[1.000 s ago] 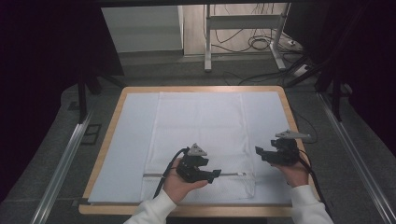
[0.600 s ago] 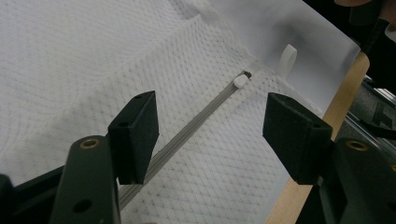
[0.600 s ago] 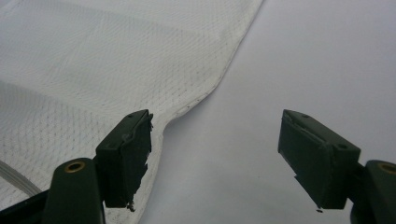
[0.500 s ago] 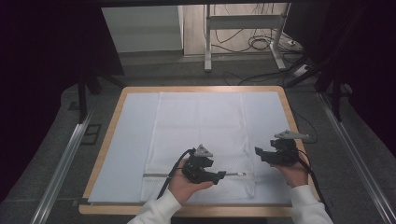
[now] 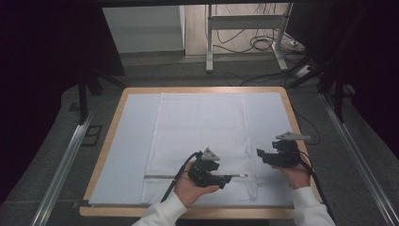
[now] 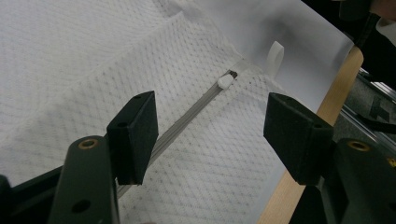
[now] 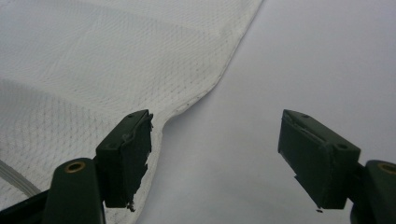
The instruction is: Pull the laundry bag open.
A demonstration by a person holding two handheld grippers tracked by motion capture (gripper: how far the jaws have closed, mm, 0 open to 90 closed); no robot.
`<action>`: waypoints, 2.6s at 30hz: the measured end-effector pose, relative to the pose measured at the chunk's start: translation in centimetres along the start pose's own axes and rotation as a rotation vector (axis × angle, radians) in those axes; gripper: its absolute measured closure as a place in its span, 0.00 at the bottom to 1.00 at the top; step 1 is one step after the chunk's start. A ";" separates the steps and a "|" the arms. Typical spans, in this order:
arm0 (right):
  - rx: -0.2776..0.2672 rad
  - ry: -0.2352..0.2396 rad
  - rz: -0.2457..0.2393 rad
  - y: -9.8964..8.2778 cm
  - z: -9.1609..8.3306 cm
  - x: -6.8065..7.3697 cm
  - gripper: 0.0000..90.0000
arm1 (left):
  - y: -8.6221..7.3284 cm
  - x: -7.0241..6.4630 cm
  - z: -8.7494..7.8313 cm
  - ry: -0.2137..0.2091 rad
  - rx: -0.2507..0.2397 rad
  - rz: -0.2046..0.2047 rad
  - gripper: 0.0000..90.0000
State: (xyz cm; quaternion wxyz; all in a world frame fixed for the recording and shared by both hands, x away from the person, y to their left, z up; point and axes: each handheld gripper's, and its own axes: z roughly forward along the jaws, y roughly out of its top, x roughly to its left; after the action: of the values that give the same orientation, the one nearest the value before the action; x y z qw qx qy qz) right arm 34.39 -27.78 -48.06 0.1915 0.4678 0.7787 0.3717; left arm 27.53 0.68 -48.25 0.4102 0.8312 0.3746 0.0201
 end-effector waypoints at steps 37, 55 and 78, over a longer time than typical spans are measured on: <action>0.001 -0.008 -0.003 0.0 0.1 0.0 0.28 | 1.6 -0.3 4.3 -0.097 0.076 -0.122 0.43; 0.003 -0.021 -0.010 -0.1 0.1 0.0 0.28 | 2.0 -0.3 6.6 -0.104 0.135 -0.175 0.54; 0.005 -0.029 -0.010 0.0 0.1 0.0 0.28 | 2.1 -0.4 8.0 -0.125 0.159 -0.180 0.69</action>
State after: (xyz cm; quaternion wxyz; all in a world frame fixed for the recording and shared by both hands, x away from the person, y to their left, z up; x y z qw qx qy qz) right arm 34.43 -27.79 -48.14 0.2035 0.4698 0.7790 0.3621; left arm 31.24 -5.77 -51.93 0.3657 0.8237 0.4221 -0.0983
